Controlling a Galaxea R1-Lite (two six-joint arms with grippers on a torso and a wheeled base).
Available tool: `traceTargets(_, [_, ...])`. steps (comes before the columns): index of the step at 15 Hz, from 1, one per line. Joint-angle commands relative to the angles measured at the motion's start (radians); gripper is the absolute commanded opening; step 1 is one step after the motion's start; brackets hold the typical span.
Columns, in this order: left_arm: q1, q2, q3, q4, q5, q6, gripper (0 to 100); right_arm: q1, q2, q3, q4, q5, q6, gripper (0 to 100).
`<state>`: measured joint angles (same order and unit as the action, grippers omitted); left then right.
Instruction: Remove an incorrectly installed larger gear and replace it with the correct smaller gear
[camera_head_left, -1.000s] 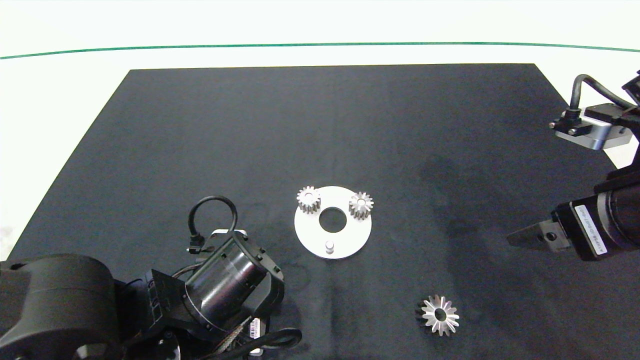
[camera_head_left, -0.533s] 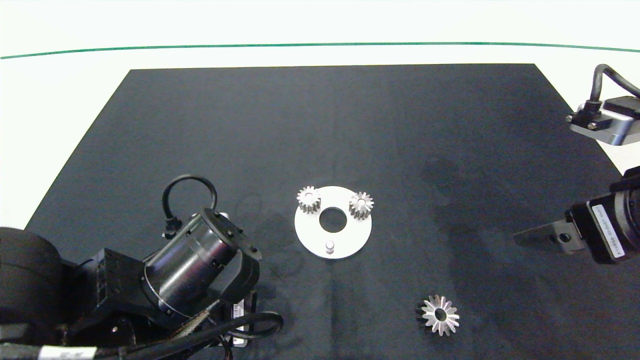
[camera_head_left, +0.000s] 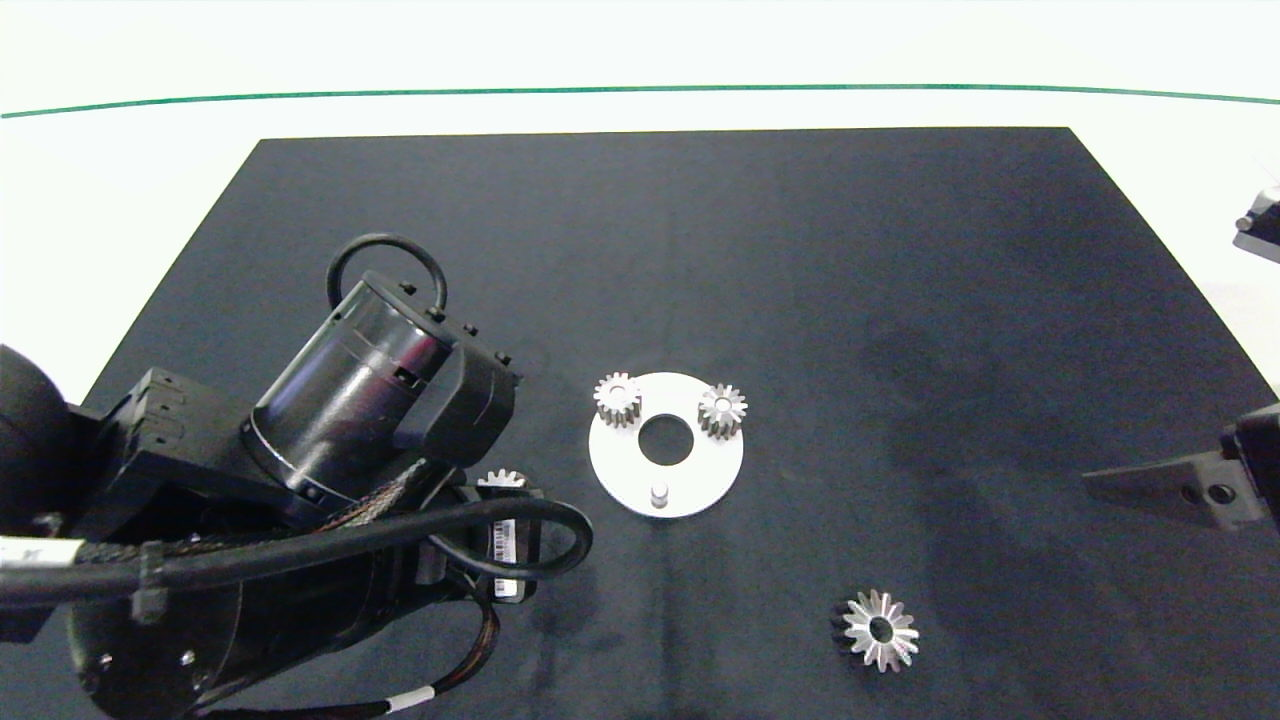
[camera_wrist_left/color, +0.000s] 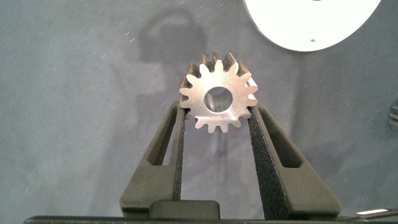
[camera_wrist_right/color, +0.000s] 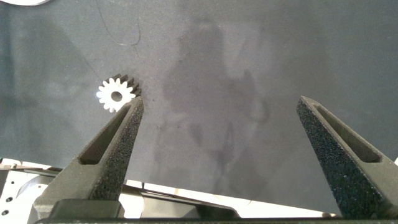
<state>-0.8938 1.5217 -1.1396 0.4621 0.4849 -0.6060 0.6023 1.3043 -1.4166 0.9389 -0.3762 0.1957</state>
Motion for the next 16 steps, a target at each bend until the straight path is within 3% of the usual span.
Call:
traceTargets(1, [-0.005,0.071,-0.058,0.003,0.003,0.008,0,0.002,-0.06,-0.001,0.004,-0.003,-0.006,100])
traceTargets(4, [-0.017,0.129,-0.117,0.013,0.004,0.048,0,-0.01,-0.095,-0.004,0.004,-0.003,-0.029,100])
traceTargets(6, [-0.043,0.155,-0.174,0.076,0.004,0.051,0,-0.039,-0.088,-0.004,0.004,-0.003,-0.03,100])
traceTargets(9, [-0.093,0.163,-0.207,0.09,0.004,0.051,0,-0.173,-0.072,-0.001,-0.023,0.0,-0.067,100])
traceTargets(10, [-0.096,0.175,-0.22,0.09,0.004,0.051,0,-0.23,-0.072,0.001,-0.04,0.006,-0.093,100])
traceTargets(11, [-0.097,0.181,-0.226,0.09,0.004,0.052,0,-0.246,-0.072,0.001,-0.046,0.01,-0.104,100])
traceTargets(12, [-0.097,0.209,-0.25,0.09,0.006,0.06,0,-0.276,-0.083,-0.001,-0.051,0.033,-0.125,100])
traceTargets(16, [-0.096,0.27,-0.342,0.096,0.009,0.13,0,-0.288,-0.102,-0.001,-0.051,0.04,-0.141,100])
